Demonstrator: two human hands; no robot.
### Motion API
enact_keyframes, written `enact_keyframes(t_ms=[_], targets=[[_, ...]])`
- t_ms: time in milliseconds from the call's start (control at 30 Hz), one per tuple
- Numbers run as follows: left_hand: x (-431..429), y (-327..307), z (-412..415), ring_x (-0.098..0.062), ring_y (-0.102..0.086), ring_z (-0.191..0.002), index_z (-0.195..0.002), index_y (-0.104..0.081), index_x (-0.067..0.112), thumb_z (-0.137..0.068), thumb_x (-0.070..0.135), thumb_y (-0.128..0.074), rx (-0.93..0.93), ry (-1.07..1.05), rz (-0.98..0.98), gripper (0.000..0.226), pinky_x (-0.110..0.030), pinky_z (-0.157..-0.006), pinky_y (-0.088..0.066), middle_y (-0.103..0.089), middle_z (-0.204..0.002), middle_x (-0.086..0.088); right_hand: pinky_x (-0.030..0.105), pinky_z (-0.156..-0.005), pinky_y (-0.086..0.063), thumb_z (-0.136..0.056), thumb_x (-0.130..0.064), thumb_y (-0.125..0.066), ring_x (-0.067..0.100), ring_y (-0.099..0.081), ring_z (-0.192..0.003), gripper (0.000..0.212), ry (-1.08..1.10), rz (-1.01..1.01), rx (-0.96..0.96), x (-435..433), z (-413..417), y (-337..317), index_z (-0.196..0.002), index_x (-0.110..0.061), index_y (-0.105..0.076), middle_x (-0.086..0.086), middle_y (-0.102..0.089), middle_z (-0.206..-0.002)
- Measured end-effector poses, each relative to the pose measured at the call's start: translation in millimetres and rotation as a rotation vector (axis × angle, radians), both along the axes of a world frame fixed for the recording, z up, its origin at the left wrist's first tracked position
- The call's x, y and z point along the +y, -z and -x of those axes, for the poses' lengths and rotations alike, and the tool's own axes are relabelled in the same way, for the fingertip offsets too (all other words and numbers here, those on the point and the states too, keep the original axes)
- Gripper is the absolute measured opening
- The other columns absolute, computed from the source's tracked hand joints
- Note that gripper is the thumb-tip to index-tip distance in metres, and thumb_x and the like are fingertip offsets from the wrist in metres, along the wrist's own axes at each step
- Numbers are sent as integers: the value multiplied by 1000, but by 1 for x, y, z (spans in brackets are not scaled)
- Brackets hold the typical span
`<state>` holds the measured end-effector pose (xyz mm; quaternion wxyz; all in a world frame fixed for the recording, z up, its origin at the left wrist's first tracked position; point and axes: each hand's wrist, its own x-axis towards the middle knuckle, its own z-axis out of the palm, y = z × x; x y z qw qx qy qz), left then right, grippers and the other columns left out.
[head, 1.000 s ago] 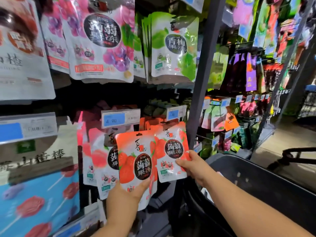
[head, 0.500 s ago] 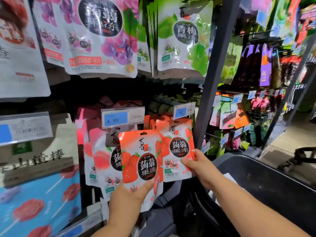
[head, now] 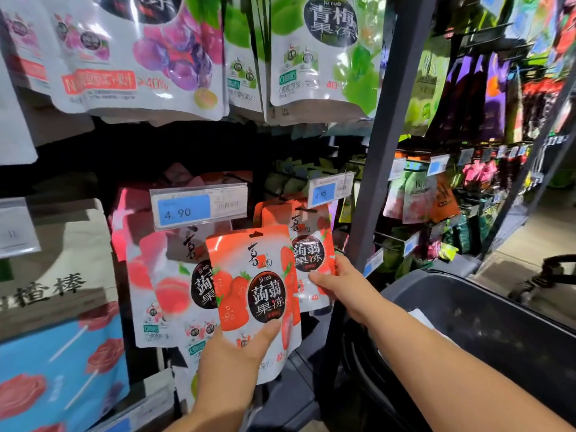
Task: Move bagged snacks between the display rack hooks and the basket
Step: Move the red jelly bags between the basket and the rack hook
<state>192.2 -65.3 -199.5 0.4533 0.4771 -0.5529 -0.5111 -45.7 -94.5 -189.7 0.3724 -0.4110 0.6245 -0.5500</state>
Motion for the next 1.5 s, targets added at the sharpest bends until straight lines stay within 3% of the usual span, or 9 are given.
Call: enact_keyframes(t_ms=[233,367,533,633,700,833,967,1167,1500], targets=[[2,1,11,4,-58,-82,-99,-70,29,-80,33,-77,25,33,21,21,-12,-64,-39,-70,-84,19,31,-81,-55,-80,-46,-75,16,-67,-92,45,100,-136,342,6,-4,-1,-114,-20,-59,-2,-70,-104],[1,0,14,-4,-65,-82,-91,-70,42,-80,32,-78,57,36,12,17,-27,-78,-44,-71,-76,22,12,-64,-39,-94,-38,-63,3,-57,-84,29,188,-81,502,27,-7,-4,-118,-30,-48,-10,-61,-99],[0,4,21,12,-63,-67,-101,-66,32,-88,29,-69,67,91,43,13,-14,-68,-44,-72,-73,14,21,-71,-46,-96,-34,-60,11,-62,-82,18,120,43,332,43,-19,-3,-109,-23,-55,-5,-64,-90],[-1,6,29,12,-63,-85,-101,-64,35,-89,29,-67,36,117,75,14,-17,-76,-44,-72,-91,23,31,-78,-51,-86,-37,-73,14,-66,-84,44,-138,6,29,51,-25,5,-122,-25,-52,3,-69,-92],[-2,7,36,11,-63,-72,-97,-69,30,-92,31,-63,-8,165,100,8,-13,-68,-43,-72,-80,20,41,-78,-51,-74,-36,-81,24,-67,-84,62,-200,18,4,53,-26,9,-126,-24,-50,19,-71,-96],[-6,-4,50,11,-62,-71,-103,-67,30,-95,44,-53,-73,242,71,21,-6,-61,-42,-72,-85,12,42,-81,-53,-71,-22,-77,22,-72,-81,52,-77,137,-76,52,-21,9,-119,-15,-57,15,-74,-100],[-16,-10,61,-4,-69,-93,-109,-65,34,-91,46,-61,-40,241,54,23,-33,-90,-54,-74,-96,14,48,-85,-55,-69,-30,-80,27,-71,-84,57,20,158,-70,51,-9,9,-119,-16,-57,12,-74,-92],[-26,-23,72,0,-65,-92,-100,-61,38,-93,37,-62,-36,212,110,7,-16,-76,-49,-71,-98,15,47,-89,-56,-71,-30,-76,25,-72,-97,49,79,181,-35,41,-3,-1,-115,-18,-58,7,-75,-103],[-40,-24,84,-12,-66,-93,-95,-62,31,-90,40,-65,-81,97,120,11,-34,-87,-52,-71,-93,11,51,-92,-54,-89,-19,-71,25,-70,-96,24,161,126,58,26,-4,-7,-107,-23,-57,6,-73,-101]])
